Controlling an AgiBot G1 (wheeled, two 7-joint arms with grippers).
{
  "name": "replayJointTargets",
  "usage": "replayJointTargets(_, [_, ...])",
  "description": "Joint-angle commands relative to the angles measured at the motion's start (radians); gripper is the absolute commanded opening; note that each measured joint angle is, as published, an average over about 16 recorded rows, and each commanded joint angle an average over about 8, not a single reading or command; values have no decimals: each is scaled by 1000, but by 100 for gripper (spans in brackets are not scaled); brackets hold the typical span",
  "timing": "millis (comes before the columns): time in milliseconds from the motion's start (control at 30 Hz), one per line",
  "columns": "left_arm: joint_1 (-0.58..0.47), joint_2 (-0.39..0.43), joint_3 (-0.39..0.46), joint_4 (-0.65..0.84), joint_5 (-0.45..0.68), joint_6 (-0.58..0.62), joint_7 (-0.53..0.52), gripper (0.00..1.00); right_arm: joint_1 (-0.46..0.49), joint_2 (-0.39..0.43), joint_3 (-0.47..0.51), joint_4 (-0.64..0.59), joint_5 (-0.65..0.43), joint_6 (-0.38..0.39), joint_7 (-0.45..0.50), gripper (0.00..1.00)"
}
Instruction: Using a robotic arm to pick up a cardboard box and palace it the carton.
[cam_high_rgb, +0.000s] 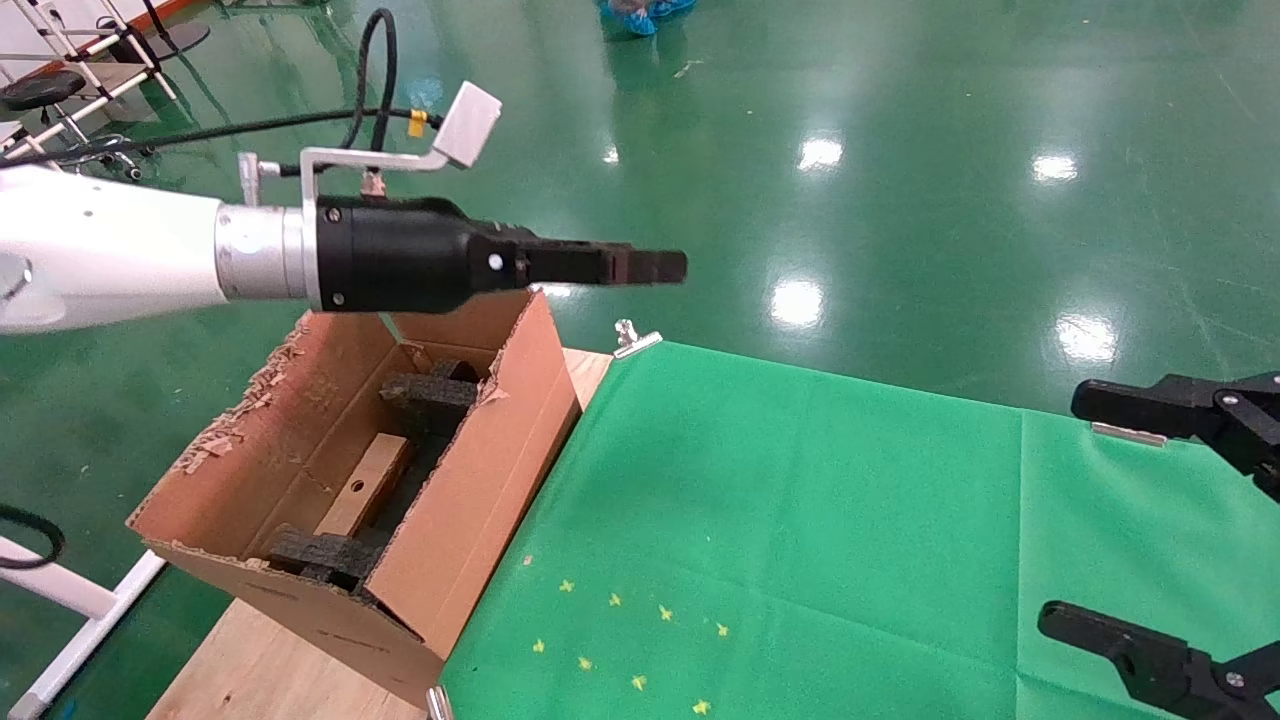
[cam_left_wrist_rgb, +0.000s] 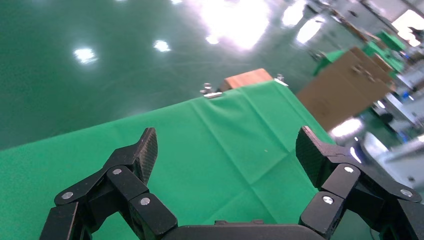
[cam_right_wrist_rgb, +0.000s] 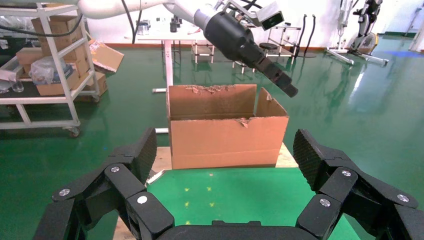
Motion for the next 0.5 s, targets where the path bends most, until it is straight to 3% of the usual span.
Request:
replayJointTargets(33, [34, -6, -34, -35, -8, 8, 28, 100, 0, 0, 0, 0, 0, 0, 0, 100])
replayJointTargets(500, [272, -49, -273, -278, -64, 64, 223, 100, 0, 0, 0, 0, 0, 0, 0, 100])
